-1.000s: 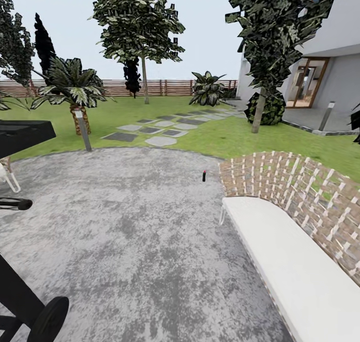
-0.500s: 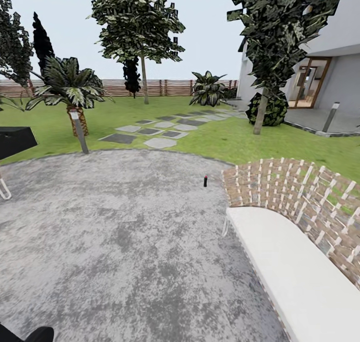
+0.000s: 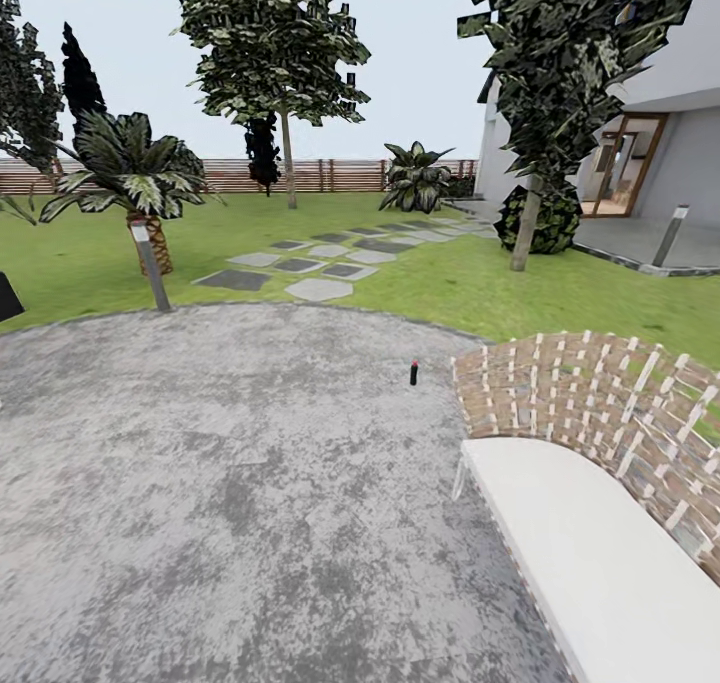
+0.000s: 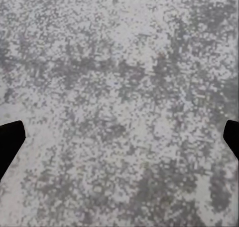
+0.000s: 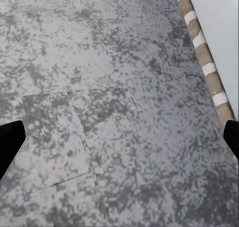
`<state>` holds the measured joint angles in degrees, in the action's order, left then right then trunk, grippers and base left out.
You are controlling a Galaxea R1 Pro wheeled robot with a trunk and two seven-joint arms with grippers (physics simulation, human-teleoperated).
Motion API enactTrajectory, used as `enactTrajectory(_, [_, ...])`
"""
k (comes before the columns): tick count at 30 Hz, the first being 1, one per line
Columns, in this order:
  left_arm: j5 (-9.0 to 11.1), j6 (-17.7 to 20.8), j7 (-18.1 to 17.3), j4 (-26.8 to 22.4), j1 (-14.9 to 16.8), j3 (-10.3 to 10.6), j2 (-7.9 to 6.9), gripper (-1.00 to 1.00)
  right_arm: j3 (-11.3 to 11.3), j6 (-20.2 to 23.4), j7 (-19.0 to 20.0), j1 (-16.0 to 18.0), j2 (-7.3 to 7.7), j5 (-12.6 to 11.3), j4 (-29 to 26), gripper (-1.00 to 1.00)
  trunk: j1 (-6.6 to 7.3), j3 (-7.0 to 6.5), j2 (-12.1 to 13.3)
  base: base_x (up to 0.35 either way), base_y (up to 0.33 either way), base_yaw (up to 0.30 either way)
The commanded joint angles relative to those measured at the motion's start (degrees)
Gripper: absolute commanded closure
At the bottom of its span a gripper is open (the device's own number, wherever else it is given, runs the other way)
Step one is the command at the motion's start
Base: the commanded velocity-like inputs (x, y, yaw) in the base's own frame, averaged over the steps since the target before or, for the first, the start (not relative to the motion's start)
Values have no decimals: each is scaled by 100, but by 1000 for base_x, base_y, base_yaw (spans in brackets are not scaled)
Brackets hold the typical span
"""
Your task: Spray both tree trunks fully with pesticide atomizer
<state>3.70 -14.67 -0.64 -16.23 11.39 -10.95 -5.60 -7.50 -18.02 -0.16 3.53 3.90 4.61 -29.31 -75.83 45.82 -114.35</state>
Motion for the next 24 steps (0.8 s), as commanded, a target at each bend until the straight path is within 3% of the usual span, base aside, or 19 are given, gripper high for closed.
enactTrajectory(1, [39, -18, -7, 6, 4, 6, 1, -100, -21, -18, -2, 2, -3, 49, 4, -100, -3, 5, -2, 337, 0, 0])
enactTrajectory(19, [40, -18, -7, 6, 2, 6, 1, -100, -23, -25, -2, 3, -3, 35, -19, -100, -3, 5, -2, 337, 35, 2])
enactTrajectory(24, [42, -18, -7, 6, 3, 6, 0, -100, -23, -26, -2, 6, -10, 30, -22, -100, -3, 5, -2, 336, 85, 168])
